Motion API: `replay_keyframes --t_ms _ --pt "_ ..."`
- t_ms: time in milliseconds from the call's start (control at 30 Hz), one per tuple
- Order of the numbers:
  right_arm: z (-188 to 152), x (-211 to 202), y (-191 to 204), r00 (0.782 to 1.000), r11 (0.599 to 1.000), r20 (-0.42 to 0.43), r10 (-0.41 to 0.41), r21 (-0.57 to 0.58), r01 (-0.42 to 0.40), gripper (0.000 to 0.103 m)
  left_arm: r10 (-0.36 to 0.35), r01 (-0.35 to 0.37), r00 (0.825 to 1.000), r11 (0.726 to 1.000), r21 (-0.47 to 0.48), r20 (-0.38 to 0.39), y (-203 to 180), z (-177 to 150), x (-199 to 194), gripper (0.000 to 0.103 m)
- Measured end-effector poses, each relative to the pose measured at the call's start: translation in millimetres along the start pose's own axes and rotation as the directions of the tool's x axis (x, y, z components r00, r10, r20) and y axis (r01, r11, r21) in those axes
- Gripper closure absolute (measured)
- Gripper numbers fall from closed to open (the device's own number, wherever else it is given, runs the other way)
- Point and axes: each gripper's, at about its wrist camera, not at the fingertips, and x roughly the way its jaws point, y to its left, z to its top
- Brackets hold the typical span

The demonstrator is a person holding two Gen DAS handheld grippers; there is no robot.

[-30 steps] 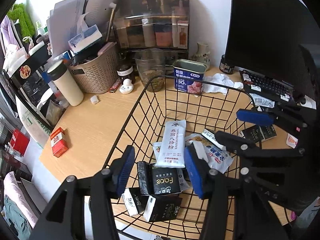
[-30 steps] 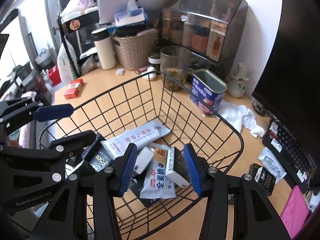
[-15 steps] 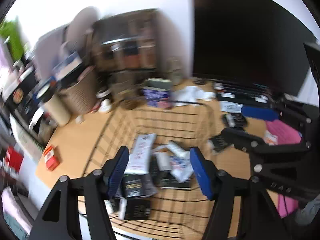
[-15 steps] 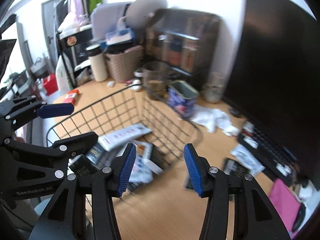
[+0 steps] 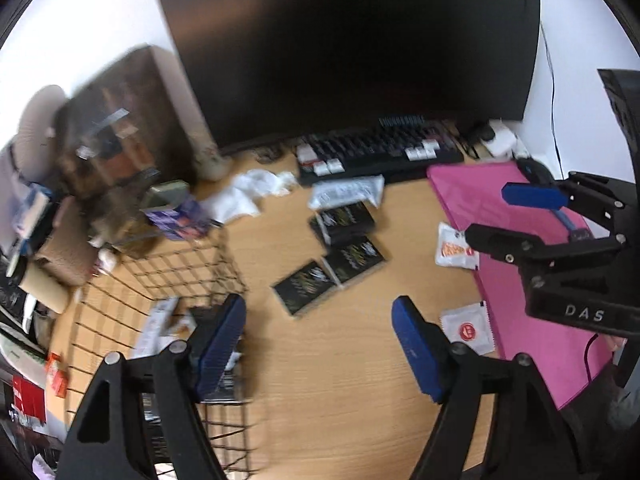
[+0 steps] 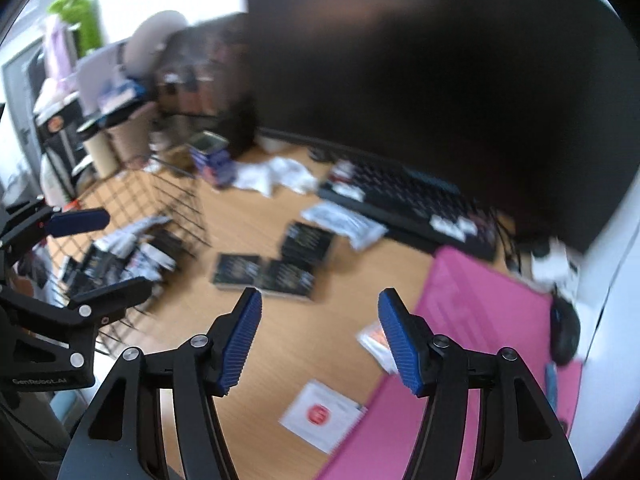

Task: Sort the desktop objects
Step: 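Move both tools back to the remaining Face packs on the desk, then grasp a Face pack with the right tool while left tool grasps another Face pack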

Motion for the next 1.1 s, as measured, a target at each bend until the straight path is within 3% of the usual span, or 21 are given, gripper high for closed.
replay_keyframes --t_ms 233,400,700,867,1100 --pt "-19 55 -32 0.996 0.999 -0.085 -0.027 0.036 0.030 0.043 -0.006 0.006 0.992 1.000 0.004 -0.125 -10 2 68 0.025" --pt "-19 95 -45 0.990 0.997 -0.143 0.001 0.075 0.010 0.043 -0.009 0.003 0.982 0.999 -0.034 -0.188 -2 1 101 0.025" --pt "27 150 -12 0.985 1.000 -0.173 -0.002 -0.001 0.002 0.043 -0.006 -0.014 0.977 0.996 -0.089 -0.211 15 4 127 0.025" --pt "49 169 7 0.984 1.000 -0.176 0.020 -0.008 -0.022 0.043 -0.071 0.033 0.972 0.985 -0.172 -0.224 28 7 137 0.025" --pt "64 197 19 0.979 0.999 -0.199 0.035 0.023 -0.031 0.043 -0.112 0.064 0.965 0.977 -0.203 -0.237 31 2 150 0.025"
